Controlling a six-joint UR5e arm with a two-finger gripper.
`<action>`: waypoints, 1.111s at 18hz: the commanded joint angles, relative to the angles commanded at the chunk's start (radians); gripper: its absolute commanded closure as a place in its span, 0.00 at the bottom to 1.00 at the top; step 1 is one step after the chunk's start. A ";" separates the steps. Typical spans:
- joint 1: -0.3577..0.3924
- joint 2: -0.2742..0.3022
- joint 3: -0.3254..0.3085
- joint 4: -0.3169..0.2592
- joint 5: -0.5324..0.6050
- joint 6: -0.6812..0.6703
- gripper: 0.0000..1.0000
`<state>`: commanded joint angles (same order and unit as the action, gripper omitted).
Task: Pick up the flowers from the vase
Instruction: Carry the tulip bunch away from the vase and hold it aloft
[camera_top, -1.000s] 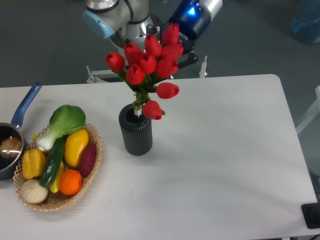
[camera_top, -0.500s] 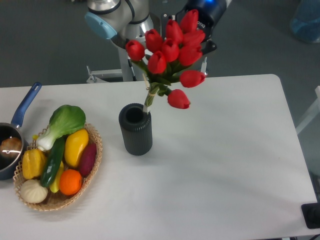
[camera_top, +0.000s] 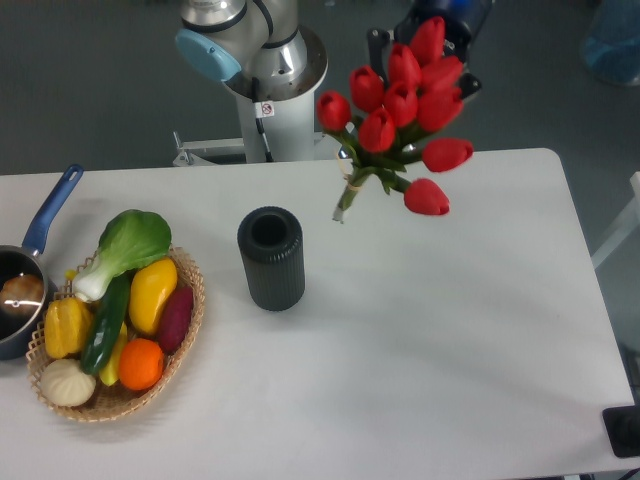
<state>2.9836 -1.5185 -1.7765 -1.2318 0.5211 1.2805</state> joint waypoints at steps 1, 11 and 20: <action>-0.003 -0.015 0.017 0.000 0.045 0.019 0.89; -0.115 -0.181 0.185 0.057 0.465 0.146 0.93; -0.213 -0.285 0.302 0.029 0.798 0.191 0.92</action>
<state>2.7704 -1.8040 -1.4742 -1.2026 1.3189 1.4711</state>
